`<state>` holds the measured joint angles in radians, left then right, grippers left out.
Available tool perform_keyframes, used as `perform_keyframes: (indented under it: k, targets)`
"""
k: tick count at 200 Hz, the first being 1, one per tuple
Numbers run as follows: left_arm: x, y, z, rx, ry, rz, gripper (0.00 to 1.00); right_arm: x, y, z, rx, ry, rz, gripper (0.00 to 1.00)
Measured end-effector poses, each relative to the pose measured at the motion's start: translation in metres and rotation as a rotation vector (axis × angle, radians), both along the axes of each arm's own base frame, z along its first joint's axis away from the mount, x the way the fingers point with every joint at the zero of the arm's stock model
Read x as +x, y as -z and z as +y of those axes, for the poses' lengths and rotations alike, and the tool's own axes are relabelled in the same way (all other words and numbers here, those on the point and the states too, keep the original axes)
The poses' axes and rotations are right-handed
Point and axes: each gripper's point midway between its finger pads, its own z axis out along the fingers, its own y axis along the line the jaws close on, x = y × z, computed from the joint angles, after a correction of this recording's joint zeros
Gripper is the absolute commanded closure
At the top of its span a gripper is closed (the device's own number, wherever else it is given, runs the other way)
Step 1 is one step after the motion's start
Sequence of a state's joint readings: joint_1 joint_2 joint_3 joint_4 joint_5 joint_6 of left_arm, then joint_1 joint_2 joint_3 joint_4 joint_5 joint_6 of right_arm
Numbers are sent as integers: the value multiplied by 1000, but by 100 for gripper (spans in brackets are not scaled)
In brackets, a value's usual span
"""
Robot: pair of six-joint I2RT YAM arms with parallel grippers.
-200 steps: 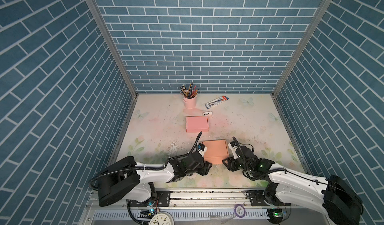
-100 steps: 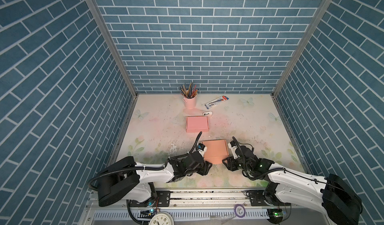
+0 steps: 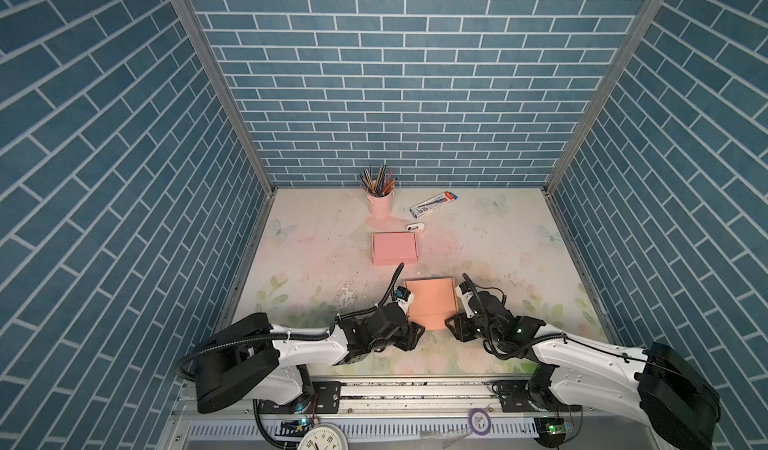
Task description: Fold the paper box
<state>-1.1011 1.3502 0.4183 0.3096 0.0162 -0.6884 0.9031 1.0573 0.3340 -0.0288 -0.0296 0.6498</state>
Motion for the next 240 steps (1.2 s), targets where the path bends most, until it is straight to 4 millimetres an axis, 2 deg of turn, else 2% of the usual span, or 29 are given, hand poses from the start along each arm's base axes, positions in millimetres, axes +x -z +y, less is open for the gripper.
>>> perform_keyframes:
  k: [82,121,163,196,240]
  targets:
    - [6,-3,3,-6,-19,-5,38,6,-4,1,-6,15,-18,50]
    - [17,-5,8,-14,-36,-9,31,7,-3,1,-15,18,-15,51]
    - [36,-14,11,-45,-60,-16,29,9,-3,2,-24,21,-14,51]
    - [59,-25,9,-82,-82,-36,29,11,-3,4,-30,22,-11,51]
    - [82,-8,10,-42,-113,-21,31,11,1,4,-42,23,-5,51]
